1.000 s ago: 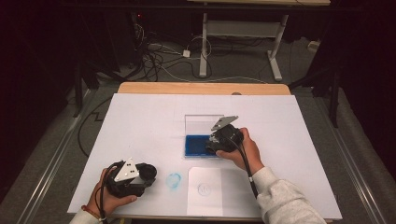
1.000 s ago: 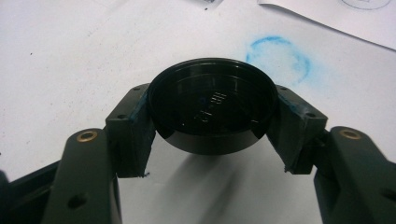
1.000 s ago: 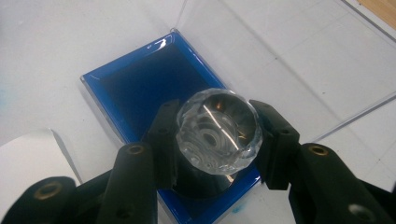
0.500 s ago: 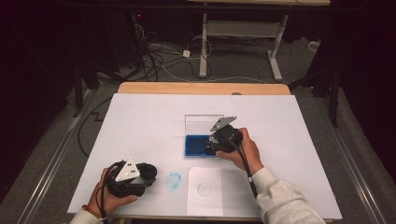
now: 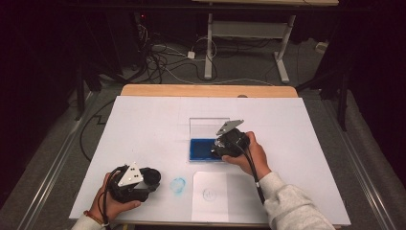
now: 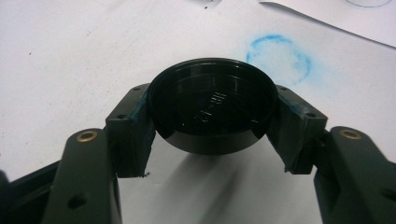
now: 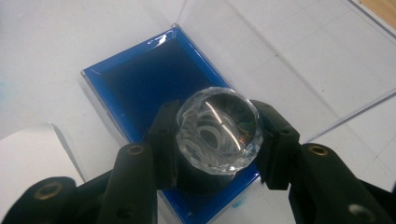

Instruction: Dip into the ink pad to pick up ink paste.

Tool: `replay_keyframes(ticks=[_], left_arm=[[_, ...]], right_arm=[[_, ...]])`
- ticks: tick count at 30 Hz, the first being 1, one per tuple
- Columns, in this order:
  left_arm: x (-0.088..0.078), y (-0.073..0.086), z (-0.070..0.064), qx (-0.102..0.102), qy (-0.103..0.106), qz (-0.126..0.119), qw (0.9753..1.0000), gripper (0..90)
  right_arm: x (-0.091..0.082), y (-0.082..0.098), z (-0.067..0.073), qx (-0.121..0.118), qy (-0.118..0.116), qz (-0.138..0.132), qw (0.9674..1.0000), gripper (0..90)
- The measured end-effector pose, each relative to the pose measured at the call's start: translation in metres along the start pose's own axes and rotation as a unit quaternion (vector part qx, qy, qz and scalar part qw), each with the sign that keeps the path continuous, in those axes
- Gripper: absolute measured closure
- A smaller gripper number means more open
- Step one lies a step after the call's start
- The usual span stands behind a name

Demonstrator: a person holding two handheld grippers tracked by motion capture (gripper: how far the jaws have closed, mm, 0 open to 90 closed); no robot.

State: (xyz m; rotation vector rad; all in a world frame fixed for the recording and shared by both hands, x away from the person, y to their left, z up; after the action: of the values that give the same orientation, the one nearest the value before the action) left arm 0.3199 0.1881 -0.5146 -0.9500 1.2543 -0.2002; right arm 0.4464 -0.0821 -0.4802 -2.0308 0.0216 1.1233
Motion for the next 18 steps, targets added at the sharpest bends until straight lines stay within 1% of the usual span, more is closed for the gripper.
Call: replay_keyframes(ticks=[3, 5, 8, 13, 18], left_arm=[[0.0003, 0.0004, -0.0006, -0.001, 0.000, 0.002, 1.0000, 36.6], [0.0006, 0.0005, -0.0007, -0.002, 0.000, 0.002, 1.0000, 36.6], [0.0009, 0.0003, -0.0005, -0.002, 0.001, 0.002, 1.0000, 36.6], [0.0007, 0.0000, -0.0005, -0.001, -0.001, 0.002, 1.0000, 36.6], [0.0005, 0.0000, 0.0003, -0.002, -0.003, 0.003, 1.0000, 36.6]], right_arm=[[0.0014, -0.0020, 0.0026, -0.011, 0.011, 0.000, 0.9999, 57.3], [0.0012, -0.0020, 0.0023, -0.015, 0.013, 0.001, 0.9998, 57.4], [0.0014, -0.0019, 0.0023, -0.013, 0.012, 0.001, 0.9998, 57.4], [0.0018, -0.0028, 0.0037, -0.020, 0.020, 0.004, 0.9996, 57.4], [0.0019, -0.0023, 0.0031, -0.018, 0.018, 0.002, 0.9997, 57.4]])
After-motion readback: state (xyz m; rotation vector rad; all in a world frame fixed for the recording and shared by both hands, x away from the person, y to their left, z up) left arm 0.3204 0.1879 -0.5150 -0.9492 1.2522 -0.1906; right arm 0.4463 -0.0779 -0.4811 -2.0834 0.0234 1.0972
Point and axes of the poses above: each handheld gripper's, and its own axes: x roughly forward along the jaws, y roughly out of its underside, z roughly to its left, the point moved 7 cm from there along x, roughly forward along the jaws, and after that the axes turned 9 degrees about y, right-handed, at the moved point
